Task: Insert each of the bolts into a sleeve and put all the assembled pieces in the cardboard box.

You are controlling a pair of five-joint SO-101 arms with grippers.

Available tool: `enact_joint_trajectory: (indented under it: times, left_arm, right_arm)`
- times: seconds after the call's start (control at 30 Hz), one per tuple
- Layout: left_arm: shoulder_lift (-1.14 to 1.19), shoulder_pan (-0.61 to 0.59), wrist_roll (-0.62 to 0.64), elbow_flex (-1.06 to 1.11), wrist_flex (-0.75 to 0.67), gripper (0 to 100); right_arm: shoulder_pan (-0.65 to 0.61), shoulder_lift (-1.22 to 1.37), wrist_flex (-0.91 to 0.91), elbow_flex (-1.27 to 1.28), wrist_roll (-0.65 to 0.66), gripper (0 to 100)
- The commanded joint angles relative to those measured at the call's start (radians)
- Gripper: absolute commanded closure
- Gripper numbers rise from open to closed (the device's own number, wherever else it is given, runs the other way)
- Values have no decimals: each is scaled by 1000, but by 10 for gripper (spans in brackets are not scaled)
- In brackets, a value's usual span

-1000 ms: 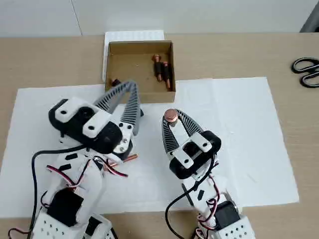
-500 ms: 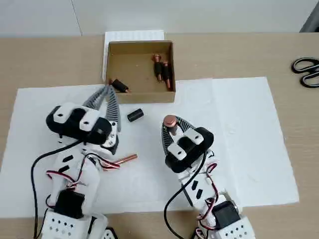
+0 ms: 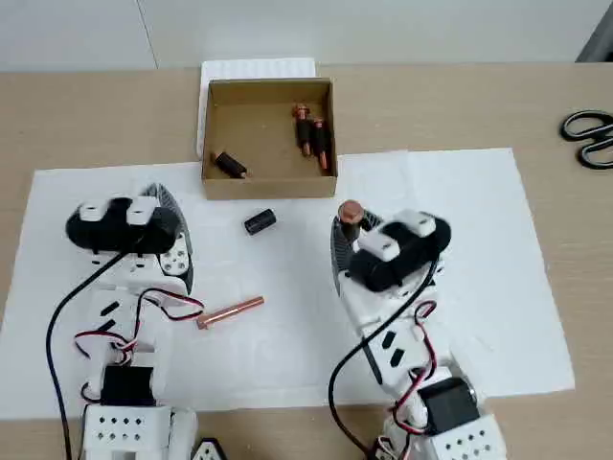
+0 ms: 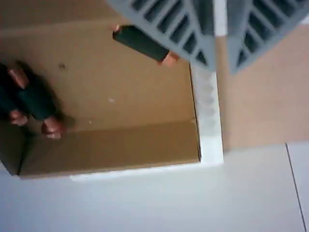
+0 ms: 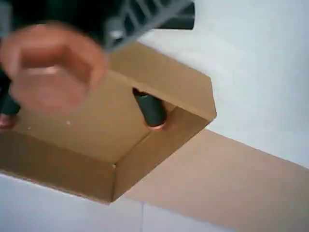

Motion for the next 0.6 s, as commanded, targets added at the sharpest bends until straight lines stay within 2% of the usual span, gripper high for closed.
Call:
enact_joint_trajectory:
  times: [0.0,0.2,0.4,0.57]
  left_arm:
    - [-15,-3,3,21,-3,994]
    - [-15,-8,3,113,-26,994]
    - [-15,-5,3,191,-198,994]
    - [-15,-2,3,272,-281,994]
  right_arm:
    - [8,114,-5,-155,-12,996]
    - [5,366,-5,-354,-9,996]
    - [1,638,-7,-543,-11,996]
    - [1,837,-36,-664,-12,995]
